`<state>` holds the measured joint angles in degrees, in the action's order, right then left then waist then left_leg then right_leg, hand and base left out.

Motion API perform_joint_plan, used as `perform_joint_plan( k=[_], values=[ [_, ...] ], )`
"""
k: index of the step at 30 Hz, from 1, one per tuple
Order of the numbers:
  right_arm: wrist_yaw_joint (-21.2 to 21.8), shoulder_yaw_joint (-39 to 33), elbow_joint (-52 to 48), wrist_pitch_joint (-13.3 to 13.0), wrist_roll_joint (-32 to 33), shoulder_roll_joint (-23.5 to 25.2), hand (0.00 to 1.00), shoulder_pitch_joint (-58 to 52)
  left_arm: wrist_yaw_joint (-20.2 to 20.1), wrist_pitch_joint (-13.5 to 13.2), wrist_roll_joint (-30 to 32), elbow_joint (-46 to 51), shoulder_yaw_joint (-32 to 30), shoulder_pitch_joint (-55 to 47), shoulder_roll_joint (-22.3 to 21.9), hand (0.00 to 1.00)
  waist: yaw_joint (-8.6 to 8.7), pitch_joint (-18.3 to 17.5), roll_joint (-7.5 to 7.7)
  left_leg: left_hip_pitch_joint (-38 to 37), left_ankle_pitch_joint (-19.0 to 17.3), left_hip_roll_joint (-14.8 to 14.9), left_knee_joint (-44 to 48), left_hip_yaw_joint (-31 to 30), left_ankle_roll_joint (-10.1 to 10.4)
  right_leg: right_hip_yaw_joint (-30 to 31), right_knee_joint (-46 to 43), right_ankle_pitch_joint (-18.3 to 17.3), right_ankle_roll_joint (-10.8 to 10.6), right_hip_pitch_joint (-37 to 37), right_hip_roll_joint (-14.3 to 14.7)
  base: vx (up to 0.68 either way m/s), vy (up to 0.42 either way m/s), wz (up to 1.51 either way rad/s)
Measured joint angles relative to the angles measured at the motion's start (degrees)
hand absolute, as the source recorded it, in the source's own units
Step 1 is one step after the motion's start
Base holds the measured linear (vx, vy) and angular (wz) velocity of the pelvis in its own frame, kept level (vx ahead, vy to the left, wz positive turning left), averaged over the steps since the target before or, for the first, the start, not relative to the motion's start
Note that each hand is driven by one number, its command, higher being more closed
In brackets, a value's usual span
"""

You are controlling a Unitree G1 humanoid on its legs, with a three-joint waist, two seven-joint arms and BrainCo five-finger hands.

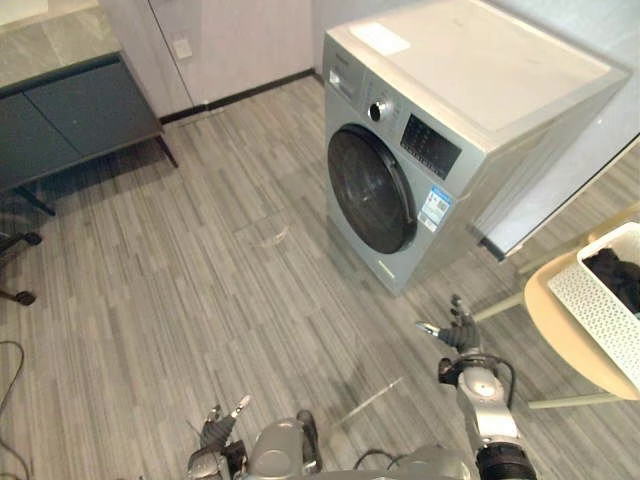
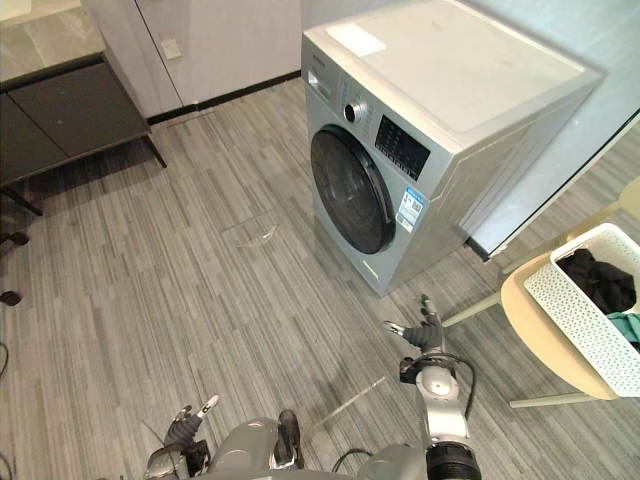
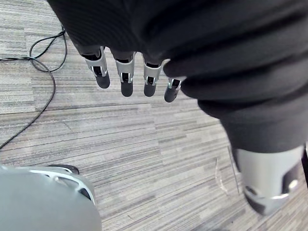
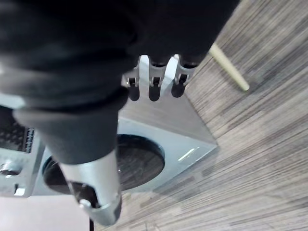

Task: Pick up the laundry basket with both hands and put the clothes into the washing machine.

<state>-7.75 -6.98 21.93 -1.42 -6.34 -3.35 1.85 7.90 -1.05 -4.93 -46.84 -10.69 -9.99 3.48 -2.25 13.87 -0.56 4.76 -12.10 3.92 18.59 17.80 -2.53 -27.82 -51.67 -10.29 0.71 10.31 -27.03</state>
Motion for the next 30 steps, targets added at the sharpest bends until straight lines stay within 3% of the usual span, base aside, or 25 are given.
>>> perform_joint_plan(
  k=[2, 4, 5, 6, 7, 9, 10, 11, 12, 14, 15, 16, 17, 18, 20, 21, 22, 23, 24, 27, 30],
  values=[
    [-0.08, 0.22, -0.05, -0.07, 0.18, 0.12, 0.0, 0.11, -0.04, 0.32, 0.07, -0.1, 0.0, -0.43, 0.43, 0.0, 0.02, -0.11, 0.38, -2.24, 0.09, -1.13, -2.96, 0.84, -0.14, -1.76, 5.23, -1.63, -1.98, 3.24, 4.09, 0.08, 0.14, -0.09],
    [-1.14, 0.22, -0.22, -0.13, 0.27, -0.56, 0.0, 0.11, -0.02, 0.71, -0.01, -1.26, -0.06, 0.04, 1.05, 0.0, 0.33, -0.35, 1.31, -2.67, 0.35, -2.92, -4.26, 0.98, 0.62, -7.19, 17.3, -1.12, -1.38, 4.08, 7.55, 0.1, 0.101, 0.18],
    [-1.37, 0.21, -0.21, -0.13, 0.27, -0.9, 0.0, 0.07, -0.05, 0.71, 0.0, -1.28, 0.01, 0.05, 1.26, 0.0, 0.81, -0.35, 1.34, -2.46, -0.12, -3.51, -3.74, 0.2, 0.44, -6.92, 21.19, 0.88, 1.69, 4.01, 8.87, 0.15, 0.017, 0.57],
    [-1.93, 0.22, -0.19, -0.12, 0.27, -1.62, 0.0, -0.14, -0.04, 0.72, 0.02, -1.31, 0.54, 0.07, 1.02, 0.0, 1.81, -0.44, 0.05, -1.51, -1.52, -3.22, -2.06, -1.52, 0.83, -5.37, 22.37, 2.44, 4.14, 3.65, 10.48, 0.17, -0.018, 0.49],
    [-2.14, 0.16, -0.2, -0.12, 0.27, -1.99, 0.0, -0.15, -0.04, 0.72, 0.02, -1.31, 1.17, 0.09, 0.89, 0.0, 1.76, -0.53, -0.83, -1.3, -2.56, -2.57, -0.72, -1.95, 1.08, -5.03, 23.01, 2.43, 4.12, 3.62, 11.52, 0.27, -0.037, 0.23],
    [-2.17, 0.64, -0.73, -0.08, 0.17, -2.66, 0.0, -0.03, -0.09, 0.73, -0.02, -1.24, 1.15, -0.02, 0.04, 0.0, 1.02, -0.44, -2.93, 1.05, -4.9, 0.93, 6.25, -1.68, 2.23, -5.55, 24.33, 1.36, 3.48, 2.44, 14.28, 0.26, -0.052, -0.06],
    [-2.16, 1.02, -0.8, -0.07, 0.14, -2.73, 0.0, -0.01, -0.1, 0.73, -0.04, -1.22, 1.12, 0.05, 0.02, 0.0, 1.13, -0.34, -3.01, 2.5, -4.86, 2.18, 10.27, -1.12, 2.28, -5.92, 24.59, 1.19, 3.66, 1.76, 14.7, 0.2, -0.079, 0.04],
    [-2.19, 1.38, -0.82, -0.02, 0.15, -2.72, 0.0, -0.02, -0.26, 0.73, -0.56, -0.98, 1.22, -0.07, -0.37, 0.0, 1.08, -0.05, -3.53, 4.65, -4.25, 5.4, 18.65, 0.06, 3.1, -6.66, 25.0, 1.09, 3.55, -0.58, 15.85, 0.19, -0.076, -0.1],
    [-2.27, 1.74, -1.0, 0.08, 0.14, -2.75, 0.0, -0.04, -0.27, 0.73, -1.18, -0.68, 1.14, -0.39, -0.76, 0.0, 0.83, 0.23, -4.08, 5.01, -2.96, 7.9, 25.15, 0.36, 2.37, -6.31, 24.8, 0.06, 2.83, -3.28, 16.88, 0.19, -0.067, -0.18],
    [-2.33, 3.28, -1.28, 0.03, 0.12, -3.14, 0.0, 0.12, -0.24, 0.62, -1.49, -0.59, 1.18, -0.27, -0.77, 0.0, 0.61, 0.38, -4.52, 4.92, 0.73, 9.24, 30.47, 0.72, 1.04, -4.65, 24.97, -1.37, 2.24, -5.27, 17.43, 0.18, -0.046, -0.33],
    [-2.29, 3.85, -1.38, 0.02, 0.11, -3.43, 0.0, 0.34, -0.24, 0.55, -1.71, -0.41, 1.19, -0.08, -0.8, 0.0, 0.37, 0.14, -4.04, 5.18, 2.25, 9.43, 31.63, 0.77, 0.46, -4.02, 25.53, -1.4, 2.29, -5.73, 17.51, 0.25, -0.038, -0.46],
    [-2.3, 4.11, -1.86, 0.04, 0.06, -3.48, 0.0, 0.72, -0.2, 0.41, -1.85, 0.37, 1.11, 0.13, -0.98, 0.0, -0.11, 0.21, -4.08, 8.1, 6.81, 10.52, 35.75, 0.91, 0.09, -3.18, 27.17, -1.21, 2.76, -6.58, 17.77, 0.22, -0.017, -0.47],
    [-2.36, 4.69, -1.83, 0.07, 0.04, -3.15, 0.0, 1.12, -0.16, 0.32, -2.3, 0.91, 1.11, 0.05, -1.0, 0.0, -0.27, 0.43, -3.81, 9.81, 4.26, 11.46, 37.31, 0.73, 0.35, -2.14, 27.94, -0.9, 3.14, -6.47, 17.96, 0.21, 0.002, -0.6],
    [-2.31, 5.04, -1.56, 0.17, 0.05, -3.0, 0.0, 1.96, -0.11, 0.36, -3.02, 1.16, 0.95, -0.07, -0.96, 0.0, -0.3, 0.71, -3.9, 10.9, 0.18, 12.15, 35.25, -0.99, 1.85, -0.54, 28.25, -0.83, 3.13, -6.43, 17.97, 0.15, 0.023, -0.68],
    [-2.36, 5.33, -0.52, 0.27, 0.07, -3.1, 0.0, 3.64, -0.06, 0.43, -3.41, 1.36, 0.92, -0.29, -0.98, 0.0, -0.55, 1.18, -3.3, 11.24, -1.97, 11.82, 25.15, -5.46, 4.56, 2.01, 29.39, -0.2, 2.13, -6.43, 17.91, 0.15, 0.09, -0.7],
    [-2.38, 6.21, -0.23, 0.24, 0.08, -3.6, 0.0, 4.76, -0.07, 0.42, -3.43, 1.47, 0.95, -0.32, -1.12, 0.0, -0.54, 0.99, -3.77, 10.66, -0.63, 10.82, 13.06, -9.8, 6.2, 3.5, 29.64, 0.02, 1.52, -5.97, 17.75, 0.12, 0.164, -0.6],
    [-2.38, 6.64, -0.23, 0.21, 0.08, -3.95, 0.0, 5.12, -0.06, 0.4, -3.43, 1.48, 0.94, -0.34, -1.28, 0.0, -0.56, 0.86, -4.4, 10.13, 1.66, 10.89, 8.75, -11.23, 7.54, 4.31, 29.32, -0.09, 0.8, -5.66, 17.91, 0.12, 0.196, -0.65],
    [-2.35, 7.26, -0.27, 0.15, 0.08, -4.74, 0.0, 5.59, -0.03, 0.32, -3.44, 1.51, 0.9, -0.45, -1.81, 0.0, -0.57, 0.66, -5.86, 9.75, 8.23, 11.09, 3.99, -13.5, 7.95, 5.25, 28.17, -0.6, -0.52, -4.93, 18.21, 0.12, 0.297, -0.49],
    [-2.43, 7.32, -0.12, 0.18, -0.03, -5.54, 0.0, 6.17, 0.09, 0.08, -3.49, 1.45, 0.91, -0.33, -2.62, 0.0, -0.38, 1.3, -6.63, 9.58, 8.68, 10.76, 3.7, -14.71, 10.63, 6.29, 25.34, -1.86, -2.54, -4.03, 17.63, 0.11, 0.299, -0.27],
    [-3.9, 7.52, -0.22, 0.27, -0.57, -4.46, 0.0, 9.64, 0.16, -0.74, -3.98, 4.78, 0.38, 0.37, -2.05, 0.0, -0.31, 3.95, -3.54, 11.64, 8.08, 5.68, 4.64, -13.33, 9.61, 7.91, 21.81, -2.41, -4.59, -0.31, 11.4, 0.05, 0.232, 0.09],
    [-5.04, 8.86, -0.41, 0.24, -1.03, -4.53, 0.0, 17.61, 1.08, -1.03, -4.1, 6.85, 1.41, 1.17, -2.36, 0.0, -1.8, 8.09, -4.91, 13.17, 8.88, 3.31, 3.92, -11.23, 8.35, 9.42, 21.53, -1.14, -6.06, 2.54, 8.65, -0.07, 0.161, -0.02]
  ],
)
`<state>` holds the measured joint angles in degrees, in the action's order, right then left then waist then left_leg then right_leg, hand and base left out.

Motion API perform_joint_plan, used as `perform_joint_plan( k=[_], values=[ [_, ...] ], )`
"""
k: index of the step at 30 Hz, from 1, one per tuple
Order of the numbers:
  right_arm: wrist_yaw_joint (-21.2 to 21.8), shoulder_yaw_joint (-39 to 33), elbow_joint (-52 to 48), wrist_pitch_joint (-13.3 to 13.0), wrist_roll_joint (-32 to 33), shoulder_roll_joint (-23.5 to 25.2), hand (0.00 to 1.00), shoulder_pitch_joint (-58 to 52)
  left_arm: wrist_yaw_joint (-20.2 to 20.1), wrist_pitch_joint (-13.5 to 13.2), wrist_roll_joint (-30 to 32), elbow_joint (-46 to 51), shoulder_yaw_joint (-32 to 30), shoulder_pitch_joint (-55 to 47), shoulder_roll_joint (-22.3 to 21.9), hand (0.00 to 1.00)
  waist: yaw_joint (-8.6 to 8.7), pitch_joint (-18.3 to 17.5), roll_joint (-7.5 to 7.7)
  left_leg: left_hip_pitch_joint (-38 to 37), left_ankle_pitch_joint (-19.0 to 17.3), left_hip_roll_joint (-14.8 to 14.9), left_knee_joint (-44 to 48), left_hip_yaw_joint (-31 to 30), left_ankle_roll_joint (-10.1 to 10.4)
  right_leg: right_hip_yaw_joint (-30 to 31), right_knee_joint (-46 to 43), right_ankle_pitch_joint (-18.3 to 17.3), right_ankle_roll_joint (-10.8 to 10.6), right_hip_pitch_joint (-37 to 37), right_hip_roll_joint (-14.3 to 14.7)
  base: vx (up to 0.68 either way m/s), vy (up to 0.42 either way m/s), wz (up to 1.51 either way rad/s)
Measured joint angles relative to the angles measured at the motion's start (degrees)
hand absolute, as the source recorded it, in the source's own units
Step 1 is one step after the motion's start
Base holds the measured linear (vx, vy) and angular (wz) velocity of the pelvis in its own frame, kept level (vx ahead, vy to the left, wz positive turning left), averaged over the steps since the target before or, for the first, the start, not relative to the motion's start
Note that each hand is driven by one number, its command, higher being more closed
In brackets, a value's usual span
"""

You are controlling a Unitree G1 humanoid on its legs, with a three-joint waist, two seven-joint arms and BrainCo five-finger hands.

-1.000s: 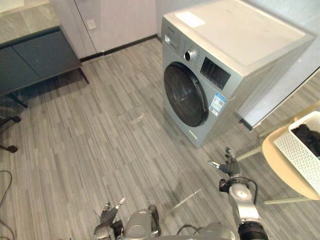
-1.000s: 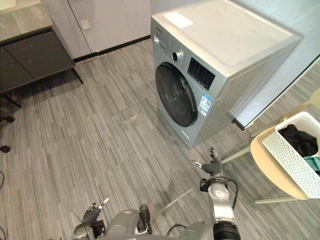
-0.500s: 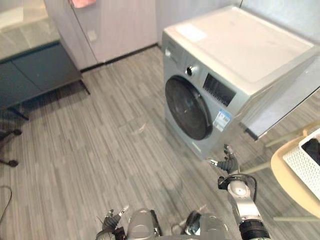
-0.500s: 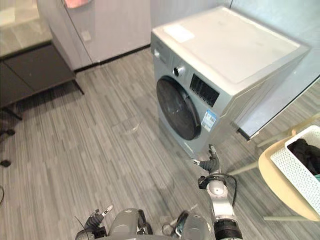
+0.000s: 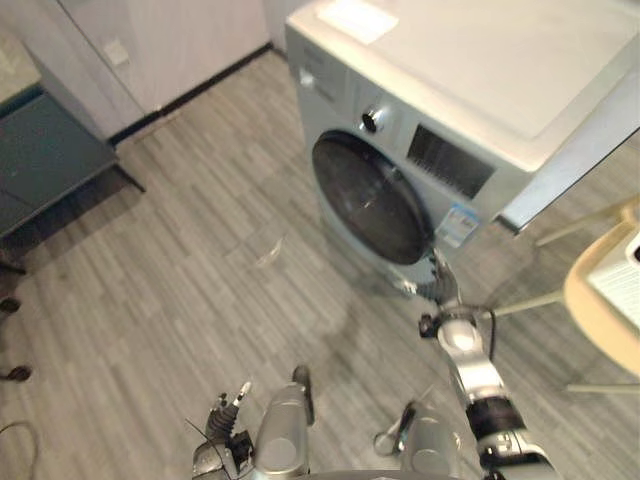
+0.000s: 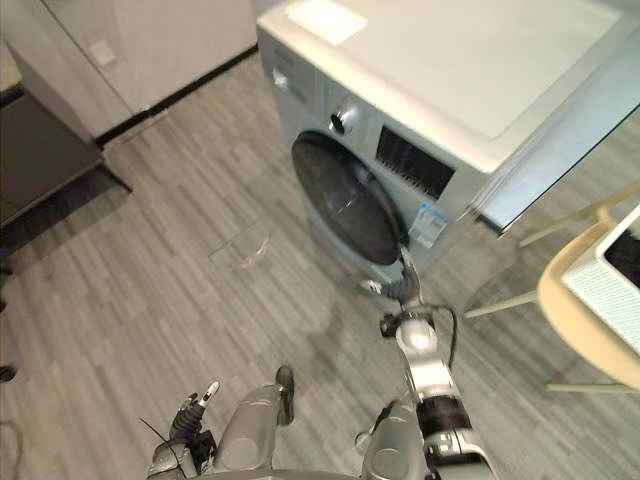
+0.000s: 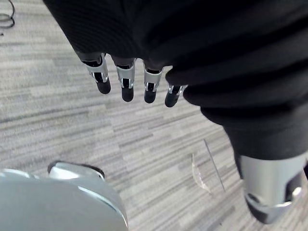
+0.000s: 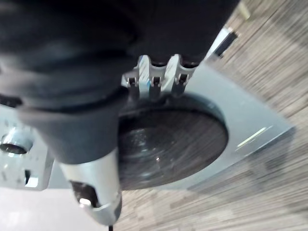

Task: Pick up the laundry basket with both hands and put the clothes into the washing machine.

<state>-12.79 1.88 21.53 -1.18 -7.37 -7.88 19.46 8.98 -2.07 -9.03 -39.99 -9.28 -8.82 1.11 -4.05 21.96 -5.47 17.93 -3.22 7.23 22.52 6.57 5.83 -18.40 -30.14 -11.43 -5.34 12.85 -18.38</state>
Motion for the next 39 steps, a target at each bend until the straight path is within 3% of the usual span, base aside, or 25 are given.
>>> perform_joint_plan(
  k=[3, 7, 9, 14, 18, 20, 26, 30, 33, 34, 36, 38, 39],
  values=[
    [-1.26, 0.63, -0.27, 0.01, 1.16, 0.42, 0.0, 5.81, 0.54, -0.47, -1.15, 0.17, 0.18, 0.76, -0.57, 0.0, -0.44, 1.24, -0.76, 2.76, 1.85, -1.37, -2.95, 1.58, -2.38, 1.08, -0.67, 0.95, -0.5, 4.82, -1.45, -0.1, 0.069, 0.0],
    [-3.16, 0.74, -0.87, 0.17, 3.48, -0.57, 0.0, 10.01, 1.31, -0.94, -1.82, 1.51, 0.32, 1.47, -1.01, 0.0, -0.92, 2.7, -0.43, 2.99, 4.12, -1.61, -6.84, 3.09, -2.51, 1.81, 0.58, 2.39, -0.63, 7.01, -1.84, 0.01, -0.027, -0.13],
    [-4.63, -0.2, -0.86, 0.32, 3.41, -3.73, 0.0, 15.44, 1.3, -1.28, -2.78, 1.71, 0.96, 3.1, -1.13, 0.0, -1.26, 2.94, -0.42, 4.12, 6.22, -1.64, -9.57, 3.73, -2.49, 2.1, 1.72, 3.81, -0.73, 9.39, -1.49, 0.04, -0.042, -0.14],
    [-9.36, -3.7, -1.11, 2.27, -0.27, -8.23, 0.0, 25.69, 1.76, -3.08, -6.26, 2.27, 1.01, 7.18, -3.35, 0.0, -1.49, 4.46, -0.65, 4.52, 7.76, -1.4, -12.24, 4.64, -2.35, 2.48, 4.4, 5.85, -0.92, 10.48, -0.6, 0.04, -0.055, -0.1],
    [-13.04, -4.71, -7.65, 6.67, -5.27, -3.68, 0.0, 24.84, 3.86, -3.45, -7.58, 2.38, 0.7, 9.38, -4.28, 0.0, -1.48, 4.49, -0.67, 4.6, 8.46, -1.41, -13.45, 4.24, -1.33, 1.75, 4.81, 5.85, -0.92, 10.51, -0.53, 0.05, -0.061, 0.05],
    [-14.84, -5.61, -11.32, 7.35, -6.87, -1.42, 0.0, 24.18, 4.0, -3.36, -8.13, 2.36, 0.66, 10.0, -4.75, 0.0, -1.53, 4.49, -0.66, 4.69, 8.88, -1.41, -14.09, 3.72, -1.19, 1.15, 4.91, 5.85, -0.92, 10.44, -0.49, 0.03, -0.058, 0.13],
    [-17.11, -8.34, -11.58, 8.03, -8.28, 0.16, 0.0, 24.0, 5.03, -3.32, -8.7, 2.44, 0.04, 10.23, -4.86, 0.0, -2.1, 4.51, -0.63, 5.53, 9.5, -1.35, -14.22, 2.41, -0.82, -0.31, 4.85, 5.84, -0.92, 10.34, -0.44, 0.01, -0.05, 0.1],
    [-16.63, -9.06, -5.38, 7.4, -2.07, -1.63, 0.0, 25.92, 5.03, -3.33, -9.52, 2.38, -0.19, 10.46, -4.85, 0.0, -2.97, 4.52, -0.6, 5.68, 10.09, -1.22, -14.97, 1.92, -1.35, -0.74, 4.91, 5.97, -0.71, 10.42, -0.16, -0.01, -0.049, 0.06],
    [-9.37, -4.56, 9.04, 7.05, 11.52, -8.86, 0.0, 32.69, 4.31, -3.31, -10.6, 2.35, -0.61, 11.58, -4.67, 0.0, -2.92, 4.55, -0.55, 6.27, 12.01, -1.1, -17.58, 0.56, -1.27, -2.11, 5.48, 6.35, -0.13, 10.73, 0.3, -0.01, -0.052, 0.17],
    [-8.21, -3.23, 9.2, 6.88, 13.86, -9.82, 0.0, 32.68, 3.74, -3.26, -10.58, 2.29, -0.99, 11.55, -4.58, 0.0, -2.59, 4.6, -0.32, 6.26, 12.39, -1.06, -17.93, 0.27, -1.09, -2.4, 5.49, 6.45, 0.01, 10.7, 0.38, 0.0, -0.054, 0.17],
    [-0.26, 0.12, 12.92, 6.76, 20.87, -14.32, 0.0, 34.23, 1.82, -2.64, -10.55, 1.83, -1.64, 11.59, -4.27, 0.0, -1.38, 4.58, 0.36, 6.22, 13.0, -0.94, -18.12, -0.13, -1.2, -2.89, 5.41, 6.62, 0.27, 10.54, 0.5, -0.03, -0.057, 0.05],
    [11.17, 4.38, 18.82, 8.06, 29.83, -20.42, 0.0, 38.34, -1.37, -2.27, -10.54, 1.53, -1.5, 11.7, -4.15, 0.0, -1.29, 4.58, 0.35, 5.98, 13.1, -0.53, -18.73, -0.16, -1.08, -3.34, 5.38, 6.9, 0.7, 10.65, 0.87, -0.09, -0.061, -0.07],
    [14.84, 6.96, 21.71, 8.63, 33.0, -22.43, 0.0, 40.44, -2.6, -2.14, -10.56, 0.92, -1.4, 11.79, -3.84, 0.0, -1.55, 4.58, 0.35, 5.99, 13.11, 0.1, -18.92, -0.05, -1.08, -3.75, 5.39, 6.96, 0.8, 10.62, 1.3, -0.13, -0.097, -0.01]
  ],
)
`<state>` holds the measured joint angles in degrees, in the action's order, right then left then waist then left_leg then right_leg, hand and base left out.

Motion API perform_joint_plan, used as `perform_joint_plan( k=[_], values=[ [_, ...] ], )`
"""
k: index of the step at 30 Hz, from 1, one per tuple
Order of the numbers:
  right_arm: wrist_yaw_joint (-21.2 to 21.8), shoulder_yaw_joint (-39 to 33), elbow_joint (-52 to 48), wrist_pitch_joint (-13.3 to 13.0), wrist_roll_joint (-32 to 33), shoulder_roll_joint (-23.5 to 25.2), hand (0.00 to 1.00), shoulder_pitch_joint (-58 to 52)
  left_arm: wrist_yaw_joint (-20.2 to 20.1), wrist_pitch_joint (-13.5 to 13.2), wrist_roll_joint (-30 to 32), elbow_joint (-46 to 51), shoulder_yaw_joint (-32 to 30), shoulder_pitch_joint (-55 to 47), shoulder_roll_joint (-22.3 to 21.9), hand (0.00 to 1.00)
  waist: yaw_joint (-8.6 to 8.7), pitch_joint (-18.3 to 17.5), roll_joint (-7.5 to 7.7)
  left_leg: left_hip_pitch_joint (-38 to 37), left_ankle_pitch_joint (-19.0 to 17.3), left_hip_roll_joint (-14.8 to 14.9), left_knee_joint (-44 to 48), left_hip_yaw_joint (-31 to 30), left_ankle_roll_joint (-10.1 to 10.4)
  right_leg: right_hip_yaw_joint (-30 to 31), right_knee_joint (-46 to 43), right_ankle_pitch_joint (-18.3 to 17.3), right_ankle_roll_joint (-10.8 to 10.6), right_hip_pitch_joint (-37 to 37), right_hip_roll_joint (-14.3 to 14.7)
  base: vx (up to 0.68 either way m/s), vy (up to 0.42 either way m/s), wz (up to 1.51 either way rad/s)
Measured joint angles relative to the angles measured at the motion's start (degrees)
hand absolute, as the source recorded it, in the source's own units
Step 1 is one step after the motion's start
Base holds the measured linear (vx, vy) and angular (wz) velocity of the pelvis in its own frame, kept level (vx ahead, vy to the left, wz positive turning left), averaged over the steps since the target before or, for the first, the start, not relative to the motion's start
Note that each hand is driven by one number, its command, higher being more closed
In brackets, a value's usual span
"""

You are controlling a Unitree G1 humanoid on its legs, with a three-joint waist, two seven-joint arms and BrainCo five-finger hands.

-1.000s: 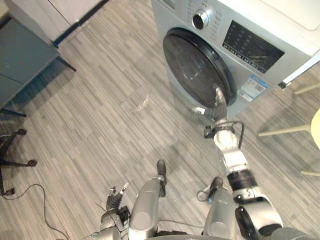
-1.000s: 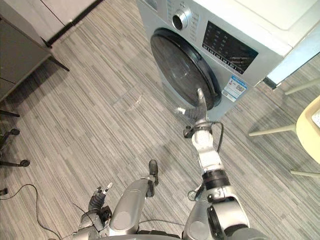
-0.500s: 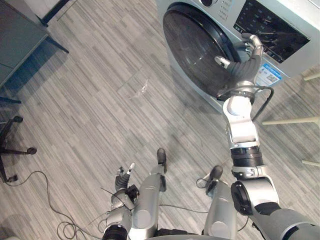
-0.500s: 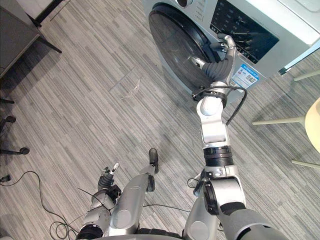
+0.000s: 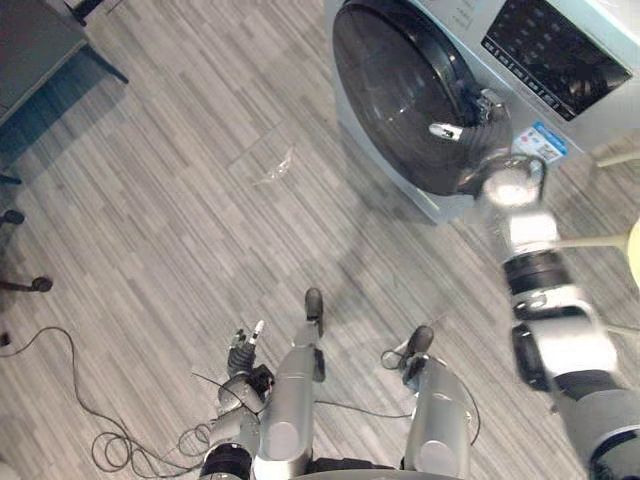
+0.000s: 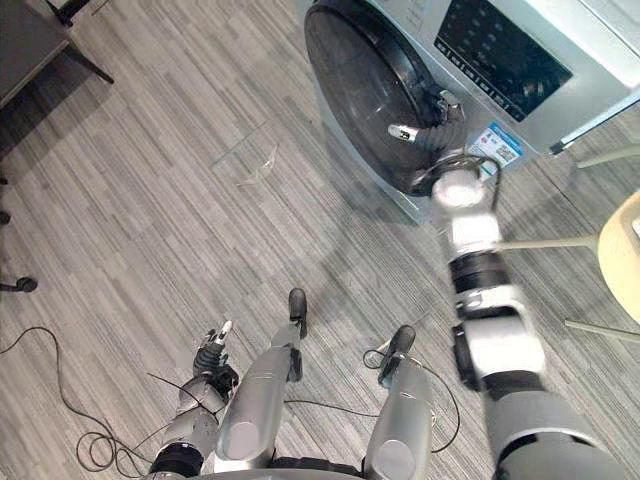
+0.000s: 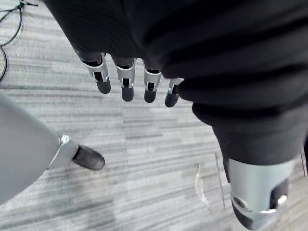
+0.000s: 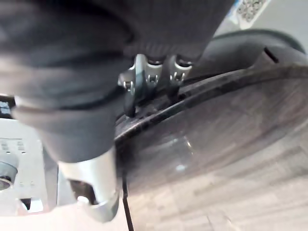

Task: Pick up the laundry basket with both hands and put the clothes into the washing machine.

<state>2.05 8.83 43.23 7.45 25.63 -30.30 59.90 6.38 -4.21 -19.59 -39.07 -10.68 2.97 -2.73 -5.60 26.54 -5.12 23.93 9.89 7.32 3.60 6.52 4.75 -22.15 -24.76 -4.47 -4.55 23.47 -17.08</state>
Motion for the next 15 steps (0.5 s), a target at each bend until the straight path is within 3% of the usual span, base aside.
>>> perform_joint_plan(
  k=[3, 8, 15],
  values=[
    [4.31, 5.75, 1.76, 0.21, 6.07, -3.41, 0.0, 1.02, -1.43, 0.25, -0.01, -2.26, 2.12, 0.36, 1.42, 0.0, -0.01, -0.01, -0.01, -0.21, 0.07, 1.0, -1.61, 0.07, 0.1, -1.37, -0.58, -0.47, 0.69, -0.04, 0.48, -0.07, -0.104, 0.16],
    [7.83, 11.45, 3.46, -0.01, 14.74, -3.74, 0.0, 0.95, -2.65, 0.49, -0.04, -3.71, 4.96, 1.18, 2.22, 0.0, -1.27, -0.15, -0.24, -0.9, 0.91, 1.68, -1.58, 0.05, 0.82, -1.51, -2.14, -1.31, 1.7, 0.13, 1.13, -0.03, -0.124, -0.04],
    [9.24, 12.59, 5.97, -0.4, 22.39, 2.1, 0.0, 0.24, -3.79, 0.56, -0.03, -4.96, 6.71, 3.41, 2.78, 0.0, -3.35, -0.31, -0.49, -0.48, 3.88, 1.67, -1.72, -1.04, 0.28, -2.83, -3.66, -2.3, 1.42, -0.11, 0.82, 0.05, -0.091, 0.1]
  ],
)
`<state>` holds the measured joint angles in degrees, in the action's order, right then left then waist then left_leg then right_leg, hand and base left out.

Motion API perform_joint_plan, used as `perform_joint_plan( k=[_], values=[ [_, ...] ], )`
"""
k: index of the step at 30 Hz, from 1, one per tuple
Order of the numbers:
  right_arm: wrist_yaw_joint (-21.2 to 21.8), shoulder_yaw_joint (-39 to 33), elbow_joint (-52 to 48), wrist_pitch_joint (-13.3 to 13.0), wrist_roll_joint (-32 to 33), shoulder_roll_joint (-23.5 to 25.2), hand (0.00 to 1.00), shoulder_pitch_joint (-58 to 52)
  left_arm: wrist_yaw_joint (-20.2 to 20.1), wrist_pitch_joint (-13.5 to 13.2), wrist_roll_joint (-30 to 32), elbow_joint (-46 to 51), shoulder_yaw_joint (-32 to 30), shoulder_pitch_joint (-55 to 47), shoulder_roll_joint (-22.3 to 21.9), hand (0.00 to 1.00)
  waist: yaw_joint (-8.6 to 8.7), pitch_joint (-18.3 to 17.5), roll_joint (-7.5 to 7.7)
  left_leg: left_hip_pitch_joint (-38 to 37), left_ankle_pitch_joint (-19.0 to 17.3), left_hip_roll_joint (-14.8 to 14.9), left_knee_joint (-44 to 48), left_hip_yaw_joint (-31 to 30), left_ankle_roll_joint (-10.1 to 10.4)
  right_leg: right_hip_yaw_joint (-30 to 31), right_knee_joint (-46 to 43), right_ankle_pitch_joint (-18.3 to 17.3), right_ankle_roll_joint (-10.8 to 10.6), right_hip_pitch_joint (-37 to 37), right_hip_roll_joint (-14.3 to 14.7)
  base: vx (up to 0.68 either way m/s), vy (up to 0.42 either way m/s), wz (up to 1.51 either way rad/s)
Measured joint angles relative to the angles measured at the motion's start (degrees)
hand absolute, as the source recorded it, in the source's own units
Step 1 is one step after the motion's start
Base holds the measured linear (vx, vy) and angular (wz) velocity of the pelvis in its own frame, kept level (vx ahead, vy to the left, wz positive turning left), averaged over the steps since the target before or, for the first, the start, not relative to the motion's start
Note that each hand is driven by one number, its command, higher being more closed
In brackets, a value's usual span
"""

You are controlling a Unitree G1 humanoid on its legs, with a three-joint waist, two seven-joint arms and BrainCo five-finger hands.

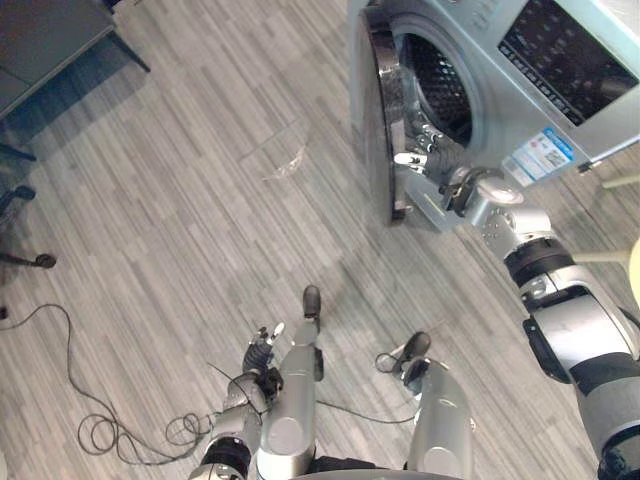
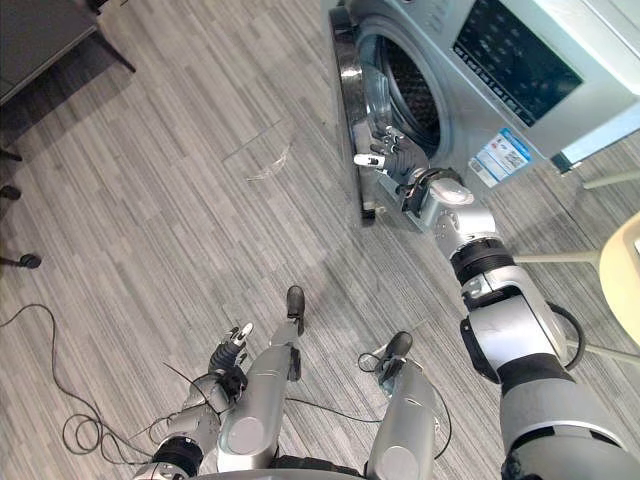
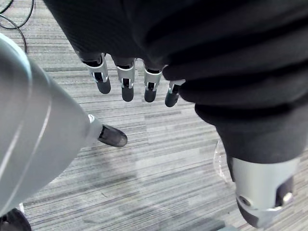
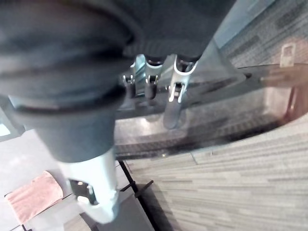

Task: Pick up the laundry basket with both hands and put the clothes into the washing machine.

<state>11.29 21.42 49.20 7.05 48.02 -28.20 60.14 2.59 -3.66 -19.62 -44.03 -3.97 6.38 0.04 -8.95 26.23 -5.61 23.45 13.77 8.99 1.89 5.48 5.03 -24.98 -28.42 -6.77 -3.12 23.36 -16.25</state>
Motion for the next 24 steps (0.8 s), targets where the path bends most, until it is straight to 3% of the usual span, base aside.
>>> perform_joint_plan(
  k=[4, 14, 21, 22, 24],
  values=[
    [-1.48, -3.95, 0.2, -2.19, 2.12, 2.65, 0.0, -0.1, -0.02, 0.0, -0.01, -0.28, 0.02, 1.02, 0.09, 0.0, -1.46, -0.02, -0.02, 0.01, 0.0, -0.34, 0.05, -0.32, 0.0, -0.06, -0.4, -0.23, -0.29, -0.15, -0.71, 0.05, -0.057, 0.09],
    [-4.38, -10.4, 1.08, -4.25, 0.16, 9.83, 0.0, -10.85, 0.04, 0.33, 0.02, -1.51, 0.0, 1.49, 0.2, 0.0, -1.02, -0.61, 0.56, -1.27, -0.04, -0.63, 0.01, -0.51, 0.02, -0.16, 0.61, -0.2, -0.28, -2.15, -0.77, 0.01, -0.05, 0.03],
    [-5.71, -16.5, 0.84, -4.89, -9.01, 15.86, 0.0, -27.14, 0.37, 0.56, 0.04, -1.51, 1.23, 1.46, 1.87, 0.0, 1.11, -1.54, 2.9, -3.53, -0.84, 0.31, 0.98, 0.37, 0.17, 0.82, 2.55, 0.66, -0.22, -4.73, 0.6, 0.03, -0.066, -0.08],
    [-6.2, -17.27, 0.4, -5.18, -10.16, 16.54, 0.0, -29.03, 0.47, 0.57, 0.05, -1.5, 1.55, 1.46, 2.22, 0.0, 1.32, -1.48, 3.17, -3.61, -1.62, 0.52, 2.19, 0.68, -0.01, 1.23, 2.59, 0.66, -0.22, -5.12, 0.76, 0.01, -0.059, -0.31],
    [-8.25, -19.39, -3.96, -6.83, -16.55, 19.76, 0.0, -37.47, 1.31, 0.59, 0.14, -1.49, 2.07, 0.81, 3.05, 0.0, 2.16, -1.25, 4.55, -3.4, -6.77, 2.0, 10.29, 2.47, 0.07, 3.71, 2.54, 0.68, -0.17, -6.59, 1.91, 0.0, -0.031, -0.55]
  ],
)
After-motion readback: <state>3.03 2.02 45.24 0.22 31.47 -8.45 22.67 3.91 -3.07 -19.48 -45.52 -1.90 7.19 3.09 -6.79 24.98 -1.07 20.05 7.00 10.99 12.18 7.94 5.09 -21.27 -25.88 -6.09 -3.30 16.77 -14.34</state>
